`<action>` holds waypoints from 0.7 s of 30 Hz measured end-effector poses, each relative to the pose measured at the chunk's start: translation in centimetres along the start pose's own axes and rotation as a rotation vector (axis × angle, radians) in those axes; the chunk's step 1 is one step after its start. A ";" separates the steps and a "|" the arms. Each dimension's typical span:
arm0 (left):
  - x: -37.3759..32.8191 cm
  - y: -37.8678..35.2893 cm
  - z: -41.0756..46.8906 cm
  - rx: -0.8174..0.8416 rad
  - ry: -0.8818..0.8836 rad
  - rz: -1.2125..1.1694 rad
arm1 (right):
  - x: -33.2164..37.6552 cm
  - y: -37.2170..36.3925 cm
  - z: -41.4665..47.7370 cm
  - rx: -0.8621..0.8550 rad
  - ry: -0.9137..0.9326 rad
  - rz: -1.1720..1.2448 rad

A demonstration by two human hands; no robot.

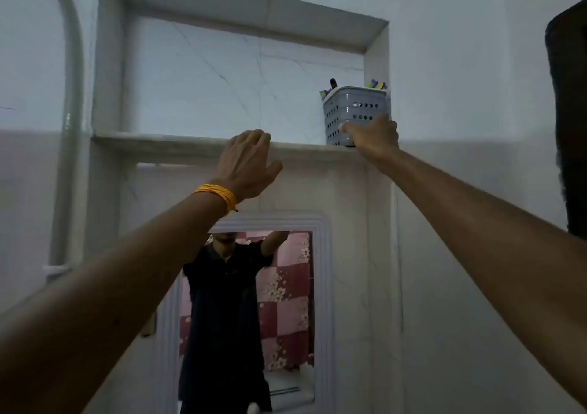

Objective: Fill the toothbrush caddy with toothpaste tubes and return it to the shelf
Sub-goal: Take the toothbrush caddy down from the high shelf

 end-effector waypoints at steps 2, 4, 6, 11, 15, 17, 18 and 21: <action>0.8 -1.2 1.5 -0.002 -0.008 0.096 | -0.3 -0.3 1.3 0.004 -0.025 -0.022; 1.7 -2.3 2.8 -0.005 0.024 0.171 | -0.9 -1.1 3.0 0.016 -0.066 -0.021; 1.8 -2.9 3.6 -0.025 0.029 0.194 | -1.3 -1.8 4.3 0.005 -0.084 -0.059; 2.0 -3.3 3.7 -0.063 -0.038 0.168 | -2.6 -2.6 6.5 -0.068 -0.085 0.001; 2.1 -3.4 4.0 -0.075 -0.030 0.176 | -2.9 -3.1 7.1 -0.121 -0.139 0.024; 2.0 -3.6 3.9 -0.071 -0.008 0.189 | -2.7 -3.2 7.0 -0.139 -0.151 0.024; 1.9 -3.6 4.0 -0.072 -0.002 0.192 | -2.7 -3.1 6.9 -0.146 -0.157 0.036; 1.7 -3.5 3.9 -0.069 0.014 0.210 | -2.5 -2.6 6.4 -0.162 -0.137 0.079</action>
Point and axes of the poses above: each hand's wrist, its own z-axis towards the middle knuckle, its own y-axis out of the back of the hand, x = y × z, the point moved 6 cm from there along z, towards the middle knuckle, and after that the axes turned 13 degrees about y, right-handed, at the moved point
